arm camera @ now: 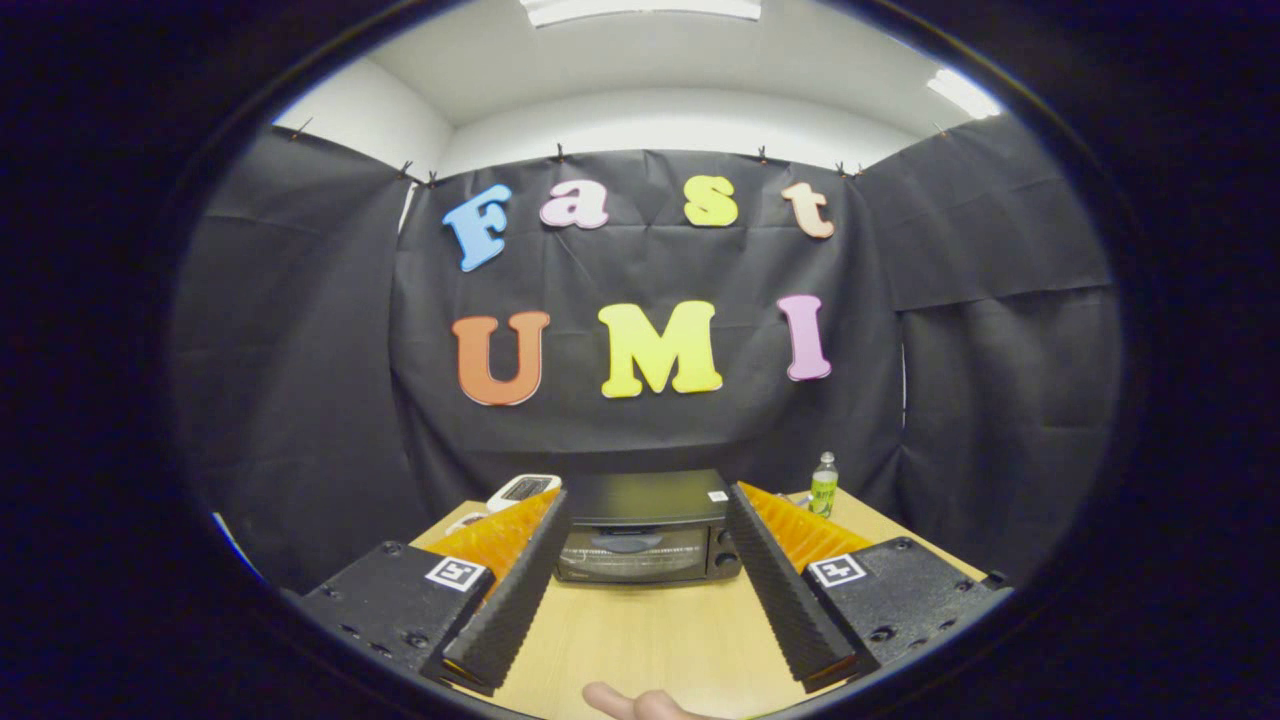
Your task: Open the toaster oven, put the food inside, and close the toaster oven door.
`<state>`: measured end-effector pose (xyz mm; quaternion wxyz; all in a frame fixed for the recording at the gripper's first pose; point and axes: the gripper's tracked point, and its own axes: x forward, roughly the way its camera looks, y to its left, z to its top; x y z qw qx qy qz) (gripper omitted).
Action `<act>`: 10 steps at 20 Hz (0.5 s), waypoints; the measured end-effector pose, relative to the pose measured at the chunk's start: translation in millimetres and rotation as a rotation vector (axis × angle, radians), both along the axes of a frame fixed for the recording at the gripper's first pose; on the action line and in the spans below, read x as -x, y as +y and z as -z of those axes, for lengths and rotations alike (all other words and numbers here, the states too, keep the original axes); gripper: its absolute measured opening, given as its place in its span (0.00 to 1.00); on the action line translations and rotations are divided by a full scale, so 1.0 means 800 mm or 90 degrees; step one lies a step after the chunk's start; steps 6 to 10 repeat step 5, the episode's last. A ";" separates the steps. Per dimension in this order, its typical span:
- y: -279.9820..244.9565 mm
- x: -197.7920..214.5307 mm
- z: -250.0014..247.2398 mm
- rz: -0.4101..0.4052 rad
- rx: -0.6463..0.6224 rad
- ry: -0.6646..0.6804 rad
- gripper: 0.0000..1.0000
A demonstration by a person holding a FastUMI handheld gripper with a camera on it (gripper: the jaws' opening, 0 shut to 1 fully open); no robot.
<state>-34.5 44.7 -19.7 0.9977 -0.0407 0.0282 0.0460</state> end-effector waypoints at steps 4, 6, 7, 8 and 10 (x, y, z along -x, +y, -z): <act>0.011 -0.003 0.015 -0.017 0.004 0.017 1.00; 0.009 -0.003 0.016 -0.018 0.003 0.018 1.00; 0.009 -0.003 0.016 -0.018 0.003 0.018 1.00; 0.009 -0.003 0.016 -0.018 0.003 0.018 1.00; 0.009 -0.003 0.016 -0.018 0.003 0.018 1.00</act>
